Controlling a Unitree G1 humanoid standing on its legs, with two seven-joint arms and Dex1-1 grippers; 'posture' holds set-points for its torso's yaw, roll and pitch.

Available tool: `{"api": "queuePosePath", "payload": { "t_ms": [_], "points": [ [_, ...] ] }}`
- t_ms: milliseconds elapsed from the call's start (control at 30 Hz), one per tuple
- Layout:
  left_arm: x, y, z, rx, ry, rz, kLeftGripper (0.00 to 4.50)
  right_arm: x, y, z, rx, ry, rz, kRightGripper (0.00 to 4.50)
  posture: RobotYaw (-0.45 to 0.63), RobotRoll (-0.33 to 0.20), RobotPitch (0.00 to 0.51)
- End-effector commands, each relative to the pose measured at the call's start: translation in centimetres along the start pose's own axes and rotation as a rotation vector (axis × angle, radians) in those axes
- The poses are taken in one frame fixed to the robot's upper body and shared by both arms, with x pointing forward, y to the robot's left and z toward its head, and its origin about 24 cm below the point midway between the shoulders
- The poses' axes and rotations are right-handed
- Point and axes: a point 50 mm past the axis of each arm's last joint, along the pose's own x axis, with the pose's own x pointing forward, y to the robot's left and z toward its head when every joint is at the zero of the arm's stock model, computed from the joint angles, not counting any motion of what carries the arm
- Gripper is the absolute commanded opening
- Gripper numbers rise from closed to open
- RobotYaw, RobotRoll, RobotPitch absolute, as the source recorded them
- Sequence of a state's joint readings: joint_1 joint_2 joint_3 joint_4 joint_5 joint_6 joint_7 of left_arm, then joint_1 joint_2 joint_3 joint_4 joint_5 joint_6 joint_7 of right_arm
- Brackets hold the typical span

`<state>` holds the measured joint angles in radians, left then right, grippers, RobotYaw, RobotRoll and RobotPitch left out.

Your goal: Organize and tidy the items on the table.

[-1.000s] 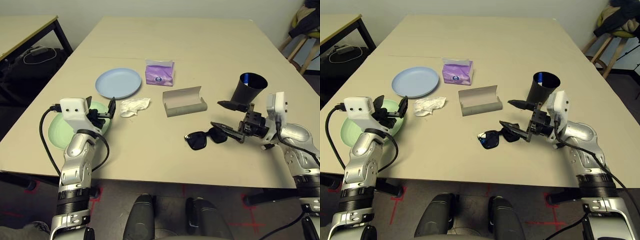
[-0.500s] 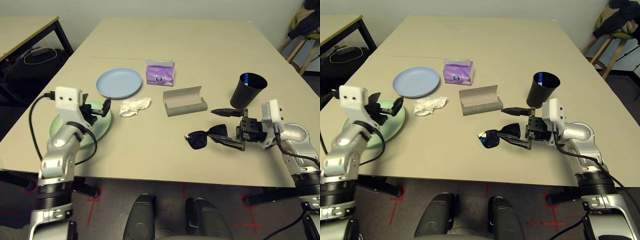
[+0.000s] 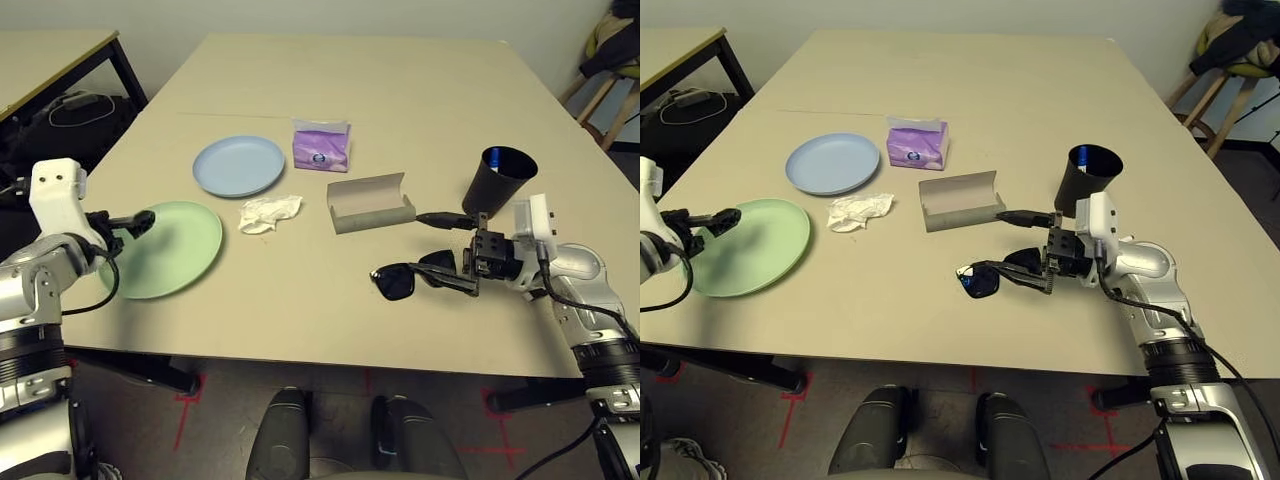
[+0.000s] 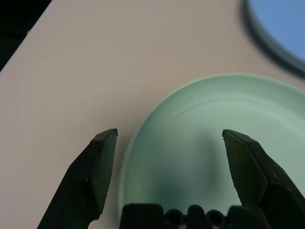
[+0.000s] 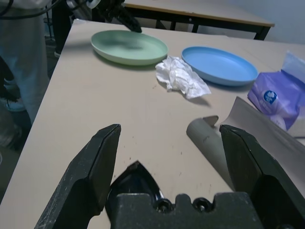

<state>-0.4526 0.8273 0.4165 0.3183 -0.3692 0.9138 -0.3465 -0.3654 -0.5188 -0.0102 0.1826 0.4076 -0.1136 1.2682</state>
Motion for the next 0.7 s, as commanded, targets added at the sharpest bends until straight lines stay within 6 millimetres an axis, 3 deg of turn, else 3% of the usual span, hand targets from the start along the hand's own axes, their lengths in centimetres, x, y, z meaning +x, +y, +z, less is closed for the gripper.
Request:
{"api": "queuePosePath", "payload": {
  "t_ms": [33, 467, 567, 700],
  "points": [
    [-0.1, 1.0, -0.4, -0.005, 0.055, 0.033, 4.46, 0.5, 0.1, 0.4, -0.005, -0.010, 0.013, 4.50, 0.24, 0.000, 0.074],
    [-0.5, 2.7, -2.5, -0.028, 0.156, 0.070, 4.46, 0.9, 0.2, 0.8, -0.006, -0.023, 0.004, 4.50, 0.23, 0.000, 0.076],
    [-0.5, 2.8, -2.6, -0.030, 0.159, 0.072, 3.87, 0.9, 0.2, 0.9, -0.009, -0.025, 0.002, 4.50, 0.23, 0.000, 0.075],
    [-0.6, 2.8, -2.9, -0.041, 0.168, 0.067, 2.30, 1.0, 0.1, 1.0, -0.013, -0.027, -0.001, 4.50, 0.23, 0.000, 0.074]
  ]
}}
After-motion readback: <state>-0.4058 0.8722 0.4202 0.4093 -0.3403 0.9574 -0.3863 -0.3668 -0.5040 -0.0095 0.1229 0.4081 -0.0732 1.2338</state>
